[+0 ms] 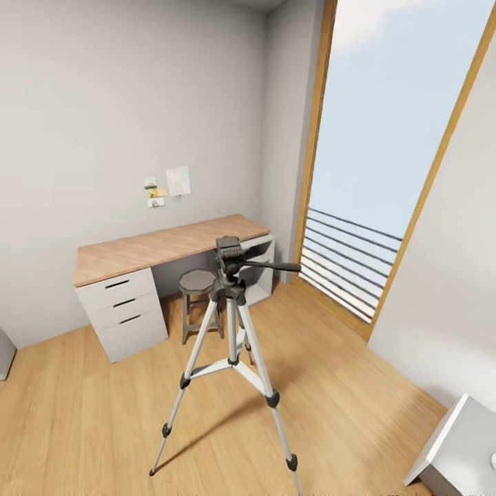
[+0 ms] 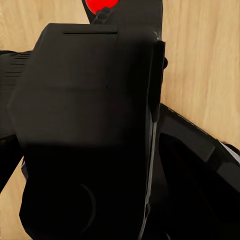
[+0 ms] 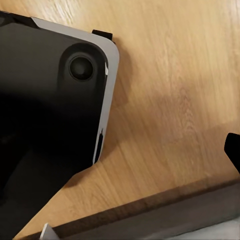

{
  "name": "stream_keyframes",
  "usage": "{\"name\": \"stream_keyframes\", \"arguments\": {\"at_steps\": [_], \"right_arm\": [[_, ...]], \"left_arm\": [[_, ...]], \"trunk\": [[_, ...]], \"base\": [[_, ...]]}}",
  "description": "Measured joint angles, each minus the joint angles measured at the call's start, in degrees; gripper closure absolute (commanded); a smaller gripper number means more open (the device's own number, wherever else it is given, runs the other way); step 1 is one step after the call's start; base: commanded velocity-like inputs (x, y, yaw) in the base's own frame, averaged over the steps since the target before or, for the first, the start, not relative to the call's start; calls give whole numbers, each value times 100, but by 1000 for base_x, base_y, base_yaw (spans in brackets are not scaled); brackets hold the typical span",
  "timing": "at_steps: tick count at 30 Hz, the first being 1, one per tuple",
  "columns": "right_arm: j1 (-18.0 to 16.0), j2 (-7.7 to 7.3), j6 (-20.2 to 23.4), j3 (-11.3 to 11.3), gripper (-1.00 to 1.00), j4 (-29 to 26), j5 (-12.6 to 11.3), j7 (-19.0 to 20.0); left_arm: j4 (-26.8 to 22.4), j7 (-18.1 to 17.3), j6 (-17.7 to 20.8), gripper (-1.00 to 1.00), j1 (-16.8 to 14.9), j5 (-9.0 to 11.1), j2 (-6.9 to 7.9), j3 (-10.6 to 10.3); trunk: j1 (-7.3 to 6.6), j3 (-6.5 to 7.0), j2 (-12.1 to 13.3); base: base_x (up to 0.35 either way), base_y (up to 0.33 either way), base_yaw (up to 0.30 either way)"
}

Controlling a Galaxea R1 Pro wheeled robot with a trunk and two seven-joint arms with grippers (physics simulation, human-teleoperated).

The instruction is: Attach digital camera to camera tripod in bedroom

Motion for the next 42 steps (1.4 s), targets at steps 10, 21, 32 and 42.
{"name": "stream_keyframes", "arguments": {"at_steps": [10,21,32,42], "right_arm": [[0,1,-26,1,-100,-2,7,-4],[-1,20,-34,-7,-100,-16,15,-3],[-1,16,-43,-16,-100,-24,16,-10],[-1,17,-44,-17,-100,-25,16,-9]], "left_arm": [[-43,-13,-11,100,-1,-49,16,-34],[-54,-14,-10,100,-1,-75,162,-49],[-53,-14,-15,100,-1,-84,165,-52],[-53,-14,-12,100,-1,-93,165,-53]], "trunk": [[0,-92,0],[0,-193,-1],[0,-294,-1],[0,-385,-1]], "base": [[0,0,0],[0,0,0],[0,0,0],[0,0,0]]}}
